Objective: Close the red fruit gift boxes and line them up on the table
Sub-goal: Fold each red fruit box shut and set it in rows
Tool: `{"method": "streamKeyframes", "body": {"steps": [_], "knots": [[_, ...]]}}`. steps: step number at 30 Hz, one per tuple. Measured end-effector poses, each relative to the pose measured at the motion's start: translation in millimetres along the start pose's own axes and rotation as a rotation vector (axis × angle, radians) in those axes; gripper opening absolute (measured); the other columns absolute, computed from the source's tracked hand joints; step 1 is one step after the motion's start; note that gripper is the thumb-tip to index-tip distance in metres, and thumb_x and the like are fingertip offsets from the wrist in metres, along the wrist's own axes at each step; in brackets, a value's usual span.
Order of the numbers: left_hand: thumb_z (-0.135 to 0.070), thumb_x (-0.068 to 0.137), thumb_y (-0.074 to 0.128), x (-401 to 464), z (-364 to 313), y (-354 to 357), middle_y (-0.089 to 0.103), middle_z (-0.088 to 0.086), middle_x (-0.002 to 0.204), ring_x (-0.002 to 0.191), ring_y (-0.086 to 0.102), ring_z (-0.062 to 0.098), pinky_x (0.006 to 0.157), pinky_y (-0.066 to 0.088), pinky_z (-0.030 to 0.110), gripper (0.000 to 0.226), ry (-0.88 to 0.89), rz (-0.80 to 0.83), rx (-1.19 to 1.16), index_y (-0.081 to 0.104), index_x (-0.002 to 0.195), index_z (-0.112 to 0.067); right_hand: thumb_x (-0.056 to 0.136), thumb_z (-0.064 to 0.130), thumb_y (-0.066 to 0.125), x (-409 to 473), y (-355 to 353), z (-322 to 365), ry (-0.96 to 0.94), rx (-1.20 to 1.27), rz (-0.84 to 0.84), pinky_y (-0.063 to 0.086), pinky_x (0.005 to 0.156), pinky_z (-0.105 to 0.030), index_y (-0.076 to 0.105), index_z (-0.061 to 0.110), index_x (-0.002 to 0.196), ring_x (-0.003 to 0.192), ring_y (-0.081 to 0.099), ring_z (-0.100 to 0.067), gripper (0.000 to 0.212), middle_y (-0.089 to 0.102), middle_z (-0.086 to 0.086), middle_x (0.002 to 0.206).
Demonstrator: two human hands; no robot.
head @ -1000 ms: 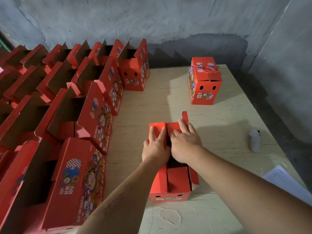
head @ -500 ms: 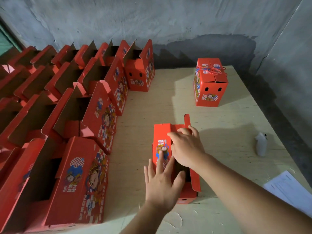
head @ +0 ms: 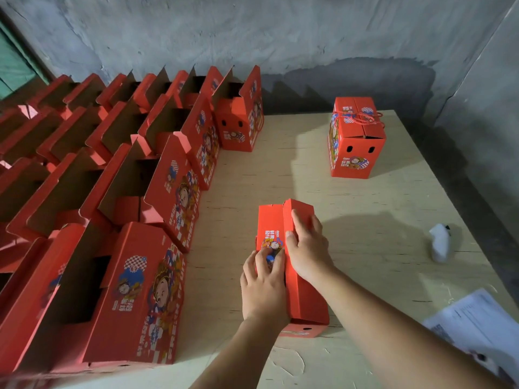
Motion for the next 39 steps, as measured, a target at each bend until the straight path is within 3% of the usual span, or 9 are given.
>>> {"method": "streamKeyframes", "body": {"steps": [6, 9, 12, 15, 18, 22, 26, 30, 39], "knots": [[-0.041, 0.098, 0.041, 3, 8, -7, 0.028, -0.006, 0.152, 0.136, 0.023, 0.030, 0.107, 0.044, 0.048, 0.054, -0.033, -0.065, -0.302, 0.032, 0.151, -0.049, 0.099, 0.022, 0.051, 9, -18, 8, -0.002, 0.050, -0.014, 0.048, 0.101, -0.044, 0.026, 0.040, 0.159, 0.125, 0.056, -0.036, 0.068, 0.022, -0.005, 0.162], [-0.044, 0.094, 0.039, 4, 10, -6, 0.030, -0.007, 0.150, 0.135, 0.025, 0.030, 0.101, 0.048, 0.048, 0.056, -0.049, -0.067, -0.364, 0.036, 0.149, -0.052, 0.097, 0.020, 0.051, 9, -16, 9, -0.018, -0.037, 0.012, 0.049, 0.099, -0.045, 0.026, 0.036, 0.159, 0.120, 0.060, -0.038, 0.069, 0.020, -0.008, 0.163], [-0.044, 0.093, 0.041, 5, 12, -8, 0.029, -0.013, 0.147, 0.132, 0.025, 0.026, 0.094, 0.051, 0.046, 0.054, -0.043, -0.083, -0.390, 0.036, 0.146, -0.056, 0.096, 0.022, 0.051, 13, -10, 11, 0.000, -0.110, 0.028, 0.048, 0.102, -0.047, 0.026, 0.036, 0.159, 0.121, 0.057, -0.044, 0.069, 0.015, -0.010, 0.165], [-0.039, 0.104, 0.042, 5, 28, -7, 0.034, -0.016, 0.136, 0.126, 0.037, 0.019, 0.101, 0.047, 0.041, 0.041, -0.069, -0.127, -0.512, 0.043, 0.139, -0.059, 0.097, 0.028, 0.052, 14, -4, 5, 0.036, -0.183, 0.046, 0.048, 0.102, -0.048, 0.022, 0.041, 0.159, 0.126, 0.050, -0.047, 0.070, 0.009, -0.010, 0.167], [-0.055, 0.103, 0.035, 9, 42, 3, 0.039, -0.010, 0.127, 0.121, 0.053, 0.023, 0.101, 0.048, 0.045, 0.038, -0.119, -0.044, -0.547, 0.033, 0.141, -0.063, 0.101, 0.036, 0.049, 8, 1, 2, 0.031, -0.238, 0.002, 0.048, 0.095, -0.048, 0.019, 0.047, 0.158, 0.128, 0.042, -0.043, 0.066, 0.008, -0.005, 0.167], [-0.061, 0.098, 0.037, 10, 32, -3, 0.039, -0.006, 0.141, 0.129, 0.050, 0.025, 0.102, 0.047, 0.043, 0.051, -0.067, -0.056, -0.458, 0.037, 0.147, -0.049, 0.104, 0.042, 0.042, 6, 3, -3, 0.007, -0.214, -0.048, 0.048, 0.096, -0.048, 0.019, 0.050, 0.157, 0.134, 0.034, -0.039, 0.059, 0.008, -0.002, 0.168], [-0.065, 0.100, 0.030, 2, 20, -3, 0.011, 0.002, 0.169, 0.153, 0.016, 0.029, 0.126, 0.015, 0.042, 0.068, -0.043, -0.056, -0.221, 0.020, 0.161, -0.036, 0.105, 0.049, 0.038, 6, 4, -8, -0.041, -0.225, -0.058, 0.049, 0.097, -0.050, 0.018, 0.054, 0.155, 0.140, 0.026, -0.035, 0.055, 0.006, 0.001, 0.167], [-0.073, 0.095, 0.005, -8, 8, 5, -0.023, -0.006, 0.169, 0.157, -0.018, 0.027, 0.124, -0.016, 0.042, 0.077, 0.012, -0.025, -0.087, -0.004, 0.163, -0.039, 0.105, 0.049, 0.035, 11, 12, -8, -0.041, -0.300, -0.010, 0.048, 0.091, -0.047, 0.013, 0.055, 0.154, 0.137, 0.019, -0.031, 0.055, 0.001, 0.005, 0.164], [-0.070, 0.091, -0.014, -1, 1, 19, -0.016, -0.008, 0.171, 0.154, -0.026, 0.032, 0.112, -0.033, 0.050, 0.075, 0.060, 0.070, 0.113, -0.010, 0.161, -0.043, 0.105, 0.059, 0.029, 8, 12, -8, -0.083, -0.370, -0.031, 0.052, 0.089, -0.048, 0.013, 0.052, 0.155, 0.137, 0.022, -0.031, 0.053, 0.004, 0.002, 0.164]]}}
Point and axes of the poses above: each hand's wrist, its own x-axis towards the middle knuckle, its own y-axis out of the palm, z = x × y, the point moved 9 cm from there along x, towards the middle knuckle
